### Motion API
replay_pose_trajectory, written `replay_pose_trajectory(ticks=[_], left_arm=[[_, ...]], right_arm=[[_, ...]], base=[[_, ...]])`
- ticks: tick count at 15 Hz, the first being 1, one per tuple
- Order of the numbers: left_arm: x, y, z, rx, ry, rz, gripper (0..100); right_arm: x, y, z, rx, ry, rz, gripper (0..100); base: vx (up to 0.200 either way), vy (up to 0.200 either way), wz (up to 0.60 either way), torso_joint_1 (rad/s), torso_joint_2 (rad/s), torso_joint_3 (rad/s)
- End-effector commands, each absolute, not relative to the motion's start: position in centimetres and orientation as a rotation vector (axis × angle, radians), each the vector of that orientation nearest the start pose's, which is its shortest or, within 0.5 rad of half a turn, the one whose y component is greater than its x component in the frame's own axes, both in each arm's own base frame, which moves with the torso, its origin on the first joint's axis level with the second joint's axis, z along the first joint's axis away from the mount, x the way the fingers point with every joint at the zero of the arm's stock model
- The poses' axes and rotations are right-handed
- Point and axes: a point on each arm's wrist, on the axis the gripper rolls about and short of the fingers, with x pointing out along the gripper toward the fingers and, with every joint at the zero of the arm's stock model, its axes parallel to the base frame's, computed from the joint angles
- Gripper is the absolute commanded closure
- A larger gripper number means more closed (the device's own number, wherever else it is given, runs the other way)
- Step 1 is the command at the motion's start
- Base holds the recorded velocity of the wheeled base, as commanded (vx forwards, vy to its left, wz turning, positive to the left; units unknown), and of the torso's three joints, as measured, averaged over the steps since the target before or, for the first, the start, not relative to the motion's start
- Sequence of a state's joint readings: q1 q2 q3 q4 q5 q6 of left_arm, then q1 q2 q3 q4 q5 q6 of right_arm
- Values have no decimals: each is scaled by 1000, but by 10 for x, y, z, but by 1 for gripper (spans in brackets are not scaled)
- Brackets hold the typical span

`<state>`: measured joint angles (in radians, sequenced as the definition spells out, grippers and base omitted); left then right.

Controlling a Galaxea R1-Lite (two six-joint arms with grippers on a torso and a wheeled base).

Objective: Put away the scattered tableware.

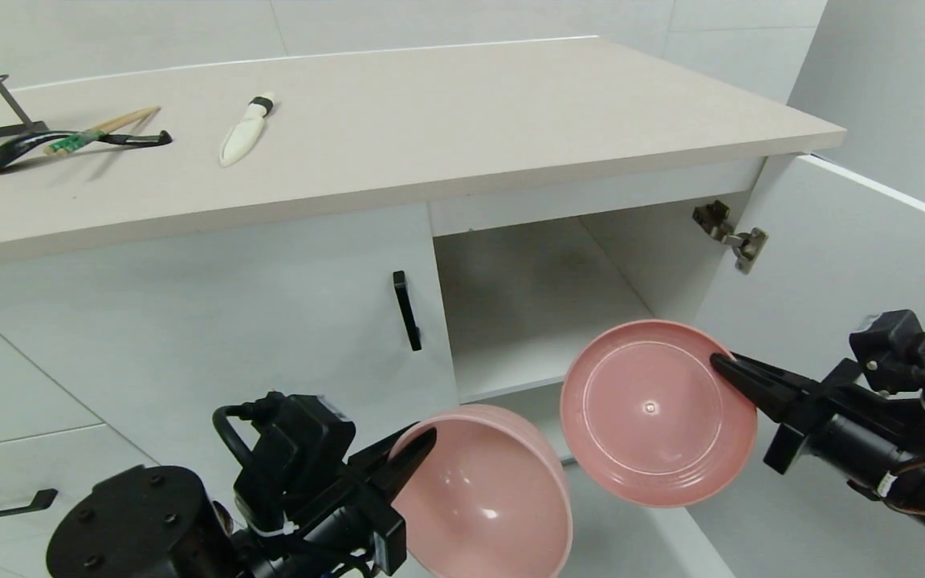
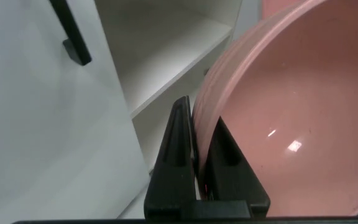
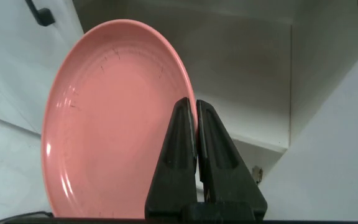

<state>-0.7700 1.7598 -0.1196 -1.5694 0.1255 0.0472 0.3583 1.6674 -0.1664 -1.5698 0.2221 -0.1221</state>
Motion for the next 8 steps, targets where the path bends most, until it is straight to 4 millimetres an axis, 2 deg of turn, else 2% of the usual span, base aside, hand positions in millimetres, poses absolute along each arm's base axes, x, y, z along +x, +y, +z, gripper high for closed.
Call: replay_pose_trajectory(ticks=[1, 5, 8], left_arm=[[158, -155, 108, 76, 46, -664, 100], [155, -155, 114, 68, 21, -674, 100], [148, -148, 127, 78, -45, -672, 100]], right_arm=[[218, 87, 131, -111, -87, 576, 100], [240, 92, 130, -109, -103, 563, 100], [241, 92, 130, -109, -103, 563, 100]], base=[[0, 0, 0, 0, 0, 0], [0, 0, 0, 0, 0, 0], [200, 0, 0, 5, 7, 38]])
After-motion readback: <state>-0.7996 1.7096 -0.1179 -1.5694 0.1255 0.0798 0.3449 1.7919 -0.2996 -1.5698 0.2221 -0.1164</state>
